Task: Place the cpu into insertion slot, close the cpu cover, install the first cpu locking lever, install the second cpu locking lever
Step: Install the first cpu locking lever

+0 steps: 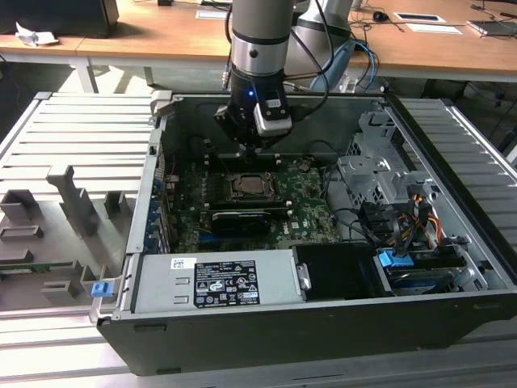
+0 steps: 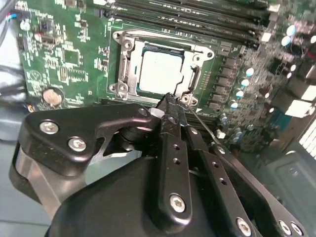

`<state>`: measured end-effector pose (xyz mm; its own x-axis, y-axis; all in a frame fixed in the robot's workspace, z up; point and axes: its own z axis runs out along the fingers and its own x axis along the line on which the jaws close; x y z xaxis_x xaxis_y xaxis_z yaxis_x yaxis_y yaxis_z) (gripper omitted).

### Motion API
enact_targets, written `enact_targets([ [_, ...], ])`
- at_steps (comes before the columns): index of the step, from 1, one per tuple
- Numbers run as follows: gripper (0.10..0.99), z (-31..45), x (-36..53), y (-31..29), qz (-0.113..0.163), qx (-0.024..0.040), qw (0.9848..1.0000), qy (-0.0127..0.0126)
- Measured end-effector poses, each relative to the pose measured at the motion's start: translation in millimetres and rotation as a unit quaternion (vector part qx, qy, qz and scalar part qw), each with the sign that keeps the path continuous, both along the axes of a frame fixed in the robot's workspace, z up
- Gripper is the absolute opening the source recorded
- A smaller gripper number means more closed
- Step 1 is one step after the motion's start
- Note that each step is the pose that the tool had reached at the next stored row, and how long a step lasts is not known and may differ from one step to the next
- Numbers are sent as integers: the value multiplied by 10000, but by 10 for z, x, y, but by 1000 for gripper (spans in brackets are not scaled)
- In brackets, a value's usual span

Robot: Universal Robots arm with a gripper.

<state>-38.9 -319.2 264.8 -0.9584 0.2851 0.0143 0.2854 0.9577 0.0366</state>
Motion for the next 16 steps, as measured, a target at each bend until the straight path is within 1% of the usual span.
enact_targets([
  [2, 106, 0, 0, 0, 171, 0, 9999, 0],
  [4, 106, 0, 0, 0, 419, 0, 9991, 0],
  [5, 106, 0, 0, 0, 497, 0, 9988, 0],
  [12, 106, 0, 0, 0, 883, 0, 9961, 0],
  [15, 106, 0, 0, 0, 1133, 0, 9936, 0],
  [16, 106, 0, 0, 0, 1244, 0, 9922, 0],
])
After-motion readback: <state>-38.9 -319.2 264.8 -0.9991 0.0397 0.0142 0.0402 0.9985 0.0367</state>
